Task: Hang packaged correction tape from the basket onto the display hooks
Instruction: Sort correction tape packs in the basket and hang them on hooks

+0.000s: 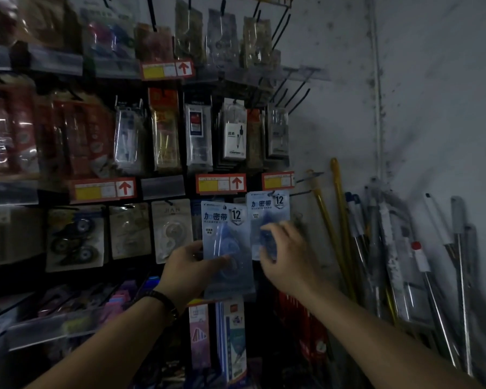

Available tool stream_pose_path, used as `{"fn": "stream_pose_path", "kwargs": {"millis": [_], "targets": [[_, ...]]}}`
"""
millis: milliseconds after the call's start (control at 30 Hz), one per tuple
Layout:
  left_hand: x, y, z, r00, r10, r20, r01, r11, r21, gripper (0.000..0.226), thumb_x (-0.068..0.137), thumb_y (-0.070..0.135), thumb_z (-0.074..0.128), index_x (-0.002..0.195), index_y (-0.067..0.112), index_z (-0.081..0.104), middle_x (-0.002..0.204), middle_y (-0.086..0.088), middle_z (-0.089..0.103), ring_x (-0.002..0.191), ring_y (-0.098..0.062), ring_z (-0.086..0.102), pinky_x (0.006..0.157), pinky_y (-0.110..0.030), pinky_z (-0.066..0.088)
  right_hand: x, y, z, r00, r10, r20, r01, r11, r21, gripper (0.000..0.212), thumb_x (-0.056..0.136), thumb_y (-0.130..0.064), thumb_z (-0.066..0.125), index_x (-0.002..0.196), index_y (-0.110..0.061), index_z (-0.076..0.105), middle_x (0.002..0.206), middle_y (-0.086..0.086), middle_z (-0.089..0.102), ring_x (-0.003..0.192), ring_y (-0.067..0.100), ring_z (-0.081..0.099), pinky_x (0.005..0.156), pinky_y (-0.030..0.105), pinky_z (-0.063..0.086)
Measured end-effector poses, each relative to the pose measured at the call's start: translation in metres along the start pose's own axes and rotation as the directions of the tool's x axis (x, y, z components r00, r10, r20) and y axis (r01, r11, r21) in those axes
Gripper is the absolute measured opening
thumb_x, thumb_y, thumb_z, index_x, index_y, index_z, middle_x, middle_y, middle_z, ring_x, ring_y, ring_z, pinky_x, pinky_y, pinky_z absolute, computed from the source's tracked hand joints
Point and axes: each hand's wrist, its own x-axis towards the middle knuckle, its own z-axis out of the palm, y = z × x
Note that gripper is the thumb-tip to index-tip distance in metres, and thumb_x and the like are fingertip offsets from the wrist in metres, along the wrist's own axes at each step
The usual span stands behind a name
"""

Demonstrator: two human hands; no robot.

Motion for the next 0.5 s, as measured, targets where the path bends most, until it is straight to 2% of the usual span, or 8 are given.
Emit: {"fn": "stream_pose_path", "kwargs": {"millis": [67, 133, 233, 333, 433, 500], "targets": [[-0.002, 0.002, 0.005, 1.000, 0.004, 0.000, -0.004, 1.000, 0.008, 0.018, 0.091, 0.016, 0.080, 0.105, 0.025, 0.072, 0.105, -0.005, 0.079, 0.092, -0.022, 0.078, 0.082, -0.042, 0.065, -0.020, -0.010, -0.009, 0.986, -0.154, 0.060, 0.150, 0.987, 0.063, 0.057, 0.094, -0.057, 0.056, 0.144, -0.032, 0.044, 0.136, -0.011, 0.045, 0.114, 0.009, 0.055, 0.080, 0.033, 0.060], [-0.003, 0.002, 0.013, 1.000, 0.008, -0.001, -0.008, 1.000, 0.015, 0.020, 0.089, 0.017, 0.083, 0.106, 0.023, 0.075, 0.104, -0.006, 0.080, 0.091, -0.022, 0.080, 0.084, -0.045, 0.066, -0.035, -0.012, -0.011, 0.971, -0.212, 0.108, 0.208, 0.977, 0.041, 0.079, 0.089, -0.065, 0.061, 0.156, -0.034, 0.033, 0.142, -0.014, 0.041, 0.120, 0.007, 0.053, 0.080, 0.032, 0.060], [-0.008, 0.001, 0.028, 0.999, 0.040, 0.022, -0.041, 0.997, 0.067, 0.016, 0.091, 0.017, 0.082, 0.102, 0.026, 0.076, 0.097, -0.003, 0.082, 0.083, -0.014, 0.080, 0.077, -0.039, 0.068, -0.046, -0.011, -0.009, 0.985, -0.146, 0.090, 0.142, 0.988, 0.054, 0.092, 0.085, -0.062, 0.063, 0.163, -0.035, 0.022, 0.145, -0.014, 0.039, 0.129, 0.011, 0.052, 0.089, 0.038, 0.059], [-0.011, 0.001, 0.039, 0.997, 0.044, 0.058, -0.051, 0.991, 0.120, 0.010, 0.101, 0.016, 0.071, 0.108, 0.022, 0.075, 0.101, -0.004, 0.081, 0.088, -0.022, 0.080, 0.082, -0.045, 0.067, -0.050, -0.007, -0.009, 0.991, -0.105, 0.079, 0.098, 0.992, 0.080, 0.087, 0.088, -0.059, 0.058, 0.162, -0.029, 0.026, 0.144, -0.012, 0.042, 0.128, 0.016, 0.054, 0.091, 0.042, 0.059], [-0.010, 0.002, 0.041, 0.994, 0.075, 0.085, -0.094, 0.964, 0.248, 0.020, 0.101, 0.011, 0.066, 0.117, 0.021, 0.073, 0.101, -0.005, 0.080, 0.084, -0.026, 0.078, 0.069, -0.038, 0.066, -0.050, 0.002, -0.010, 0.997, -0.052, 0.064, 0.047, 0.995, 0.083, 0.084, 0.089, -0.057, 0.061, 0.162, -0.031, 0.027, 0.144, -0.011, 0.039, 0.126, 0.017, 0.055, 0.090, 0.041, 0.060], [-0.007, 0.001, 0.038, 0.989, 0.114, 0.098, -0.144, 0.903, 0.405, 0.035, 0.096, 0.018, 0.072, 0.130, 0.022, 0.066, 0.108, 0.001, 0.078, 0.090, -0.020, 0.076, 0.071, -0.032, 0.063, -0.045, 0.008, -0.012, 0.998, 0.026, 0.055, -0.029, 0.998, 0.060, 0.086, 0.090, -0.050, 0.068, 0.162, -0.035, 0.023, 0.145, -0.011, 0.037, 0.125, 0.016, 0.055, 0.090, 0.038, 0.059]]}}
